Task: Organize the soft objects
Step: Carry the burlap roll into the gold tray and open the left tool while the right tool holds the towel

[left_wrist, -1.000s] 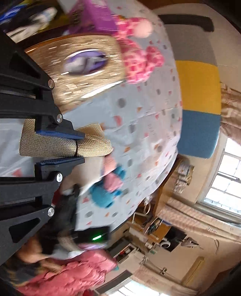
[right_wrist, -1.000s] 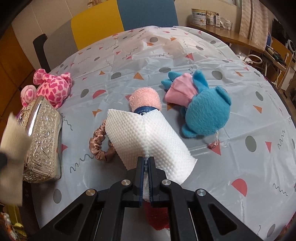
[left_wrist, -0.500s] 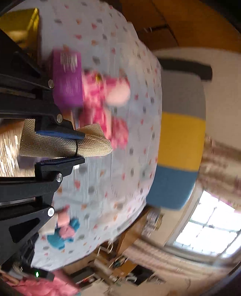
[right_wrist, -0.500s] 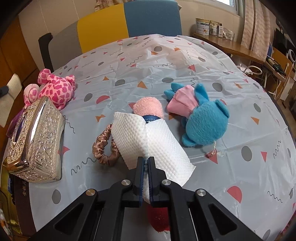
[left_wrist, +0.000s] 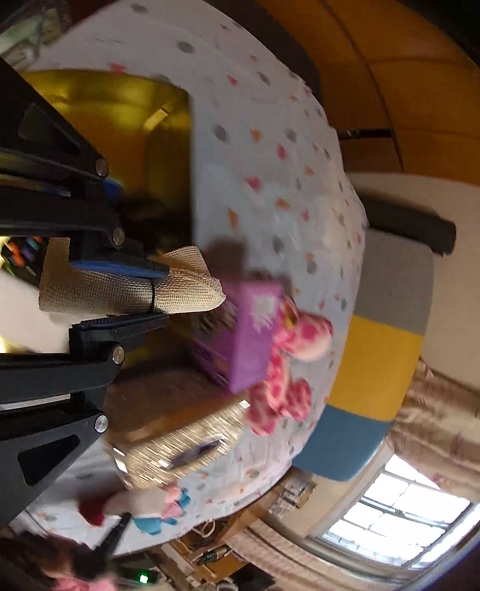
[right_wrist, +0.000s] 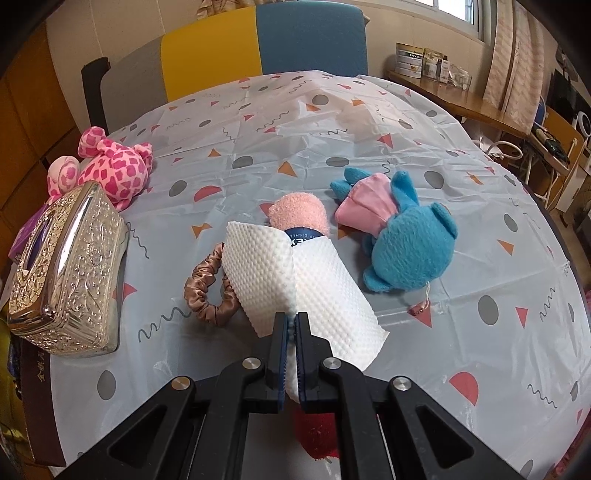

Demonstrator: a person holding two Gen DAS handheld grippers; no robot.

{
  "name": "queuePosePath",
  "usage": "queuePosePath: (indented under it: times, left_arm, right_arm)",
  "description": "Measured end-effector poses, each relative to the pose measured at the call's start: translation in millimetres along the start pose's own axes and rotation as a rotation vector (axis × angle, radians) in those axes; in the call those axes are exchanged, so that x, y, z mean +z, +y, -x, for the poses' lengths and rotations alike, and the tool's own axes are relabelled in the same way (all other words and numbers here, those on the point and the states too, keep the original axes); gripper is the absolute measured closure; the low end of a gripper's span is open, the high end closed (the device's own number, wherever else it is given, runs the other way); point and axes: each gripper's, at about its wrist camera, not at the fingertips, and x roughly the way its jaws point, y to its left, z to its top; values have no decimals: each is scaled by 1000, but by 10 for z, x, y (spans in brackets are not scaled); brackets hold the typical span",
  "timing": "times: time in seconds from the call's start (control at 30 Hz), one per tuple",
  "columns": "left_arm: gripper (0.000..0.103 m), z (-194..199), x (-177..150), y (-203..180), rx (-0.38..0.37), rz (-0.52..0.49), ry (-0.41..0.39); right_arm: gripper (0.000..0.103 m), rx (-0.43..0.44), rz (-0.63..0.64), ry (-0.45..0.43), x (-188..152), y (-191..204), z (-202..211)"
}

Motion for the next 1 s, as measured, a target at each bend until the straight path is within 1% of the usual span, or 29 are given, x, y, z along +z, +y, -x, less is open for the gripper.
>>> queuePosePath:
  times: [0.13,0.23,0.33,0.43,0.5,0.57,0.6,0.63,0.7,0.8,0.87,0.9,0.93,1.0]
  left_arm:
    - [84,164,-367,304,36,38,8]
    - [84,256,-608,590,82,85,16]
    - [83,283,-728,846,140,104,21]
    - [83,265,-731,1053,169,128,22]
    - [82,218,-694,1158,205,130,22]
    - [75,167,-679,1246,211,143,34]
    - [64,143,-676,1276,221,149,34]
    - [58,127,-675,1293,233,147,31]
    - [54,105,-679,1314,253,148,28]
    - [48,134,-695,1314,247,154,5]
    - [42,185,-727,1277,250,147,-9]
    - [37,223,-752,1249,248,148,-16]
    - [36,257,-768,1222,239,153,-22]
    - [36,349,-817,1158,214,165,-42]
  right_arm:
    - [100,-7,10,6,-8,17,-18]
    - [100,-12,19,9,-14,30,-27]
    - [100,-21,29,16,-22,48,-48]
    - [100,-32,37,20,-30,58,-62]
    - [100,-41,39,21,-35,59,-71]
    - [100,-48,38,26,-39,54,-88]
    - [100,-51,38,29,-39,52,-99]
    - [100,-56,39,33,-40,50,-114]
    - [100,-50,29,41,-41,38,-136]
    - [100,-43,12,44,-37,14,-149]
    - [100,-42,9,47,-40,16,-160]
    - [100,-42,11,47,-42,23,-160]
    - [100,-39,12,47,-44,32,-154]
    - [100,-29,9,47,-44,42,-148]
